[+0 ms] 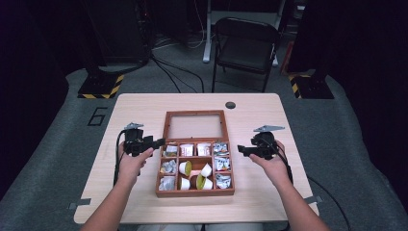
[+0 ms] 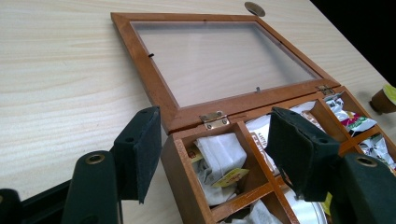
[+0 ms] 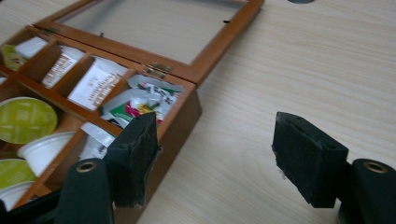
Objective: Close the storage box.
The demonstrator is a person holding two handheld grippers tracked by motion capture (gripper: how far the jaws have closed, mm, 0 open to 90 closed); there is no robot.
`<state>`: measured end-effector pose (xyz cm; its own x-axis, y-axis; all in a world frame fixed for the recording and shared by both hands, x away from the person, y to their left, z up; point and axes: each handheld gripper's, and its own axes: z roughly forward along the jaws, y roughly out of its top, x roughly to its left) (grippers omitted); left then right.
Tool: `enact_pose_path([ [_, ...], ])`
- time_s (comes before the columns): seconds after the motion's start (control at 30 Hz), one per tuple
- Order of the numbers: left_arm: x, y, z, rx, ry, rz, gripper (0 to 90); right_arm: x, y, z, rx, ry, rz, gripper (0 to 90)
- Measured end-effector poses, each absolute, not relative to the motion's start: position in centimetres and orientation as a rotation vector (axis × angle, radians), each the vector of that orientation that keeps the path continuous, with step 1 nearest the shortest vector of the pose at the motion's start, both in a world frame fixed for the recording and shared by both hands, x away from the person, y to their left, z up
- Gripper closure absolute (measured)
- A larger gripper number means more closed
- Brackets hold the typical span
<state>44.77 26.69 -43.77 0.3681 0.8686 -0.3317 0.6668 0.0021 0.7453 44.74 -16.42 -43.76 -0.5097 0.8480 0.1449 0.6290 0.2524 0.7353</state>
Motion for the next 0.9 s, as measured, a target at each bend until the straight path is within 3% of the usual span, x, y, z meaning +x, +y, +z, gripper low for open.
enact_pose_path([
  [0.43,46.7,26.3,-43.0,1.772,1.312,0.277,36.6,46.0,-14.2,-41.1,1.363,2.291,1.189,31.6],
  [0.9,48.6,26.8,-44.4,1.742,1.361,0.233,36.8,48.7,-13.0,-42.1,1.400,2.294,1.159,34.0],
])
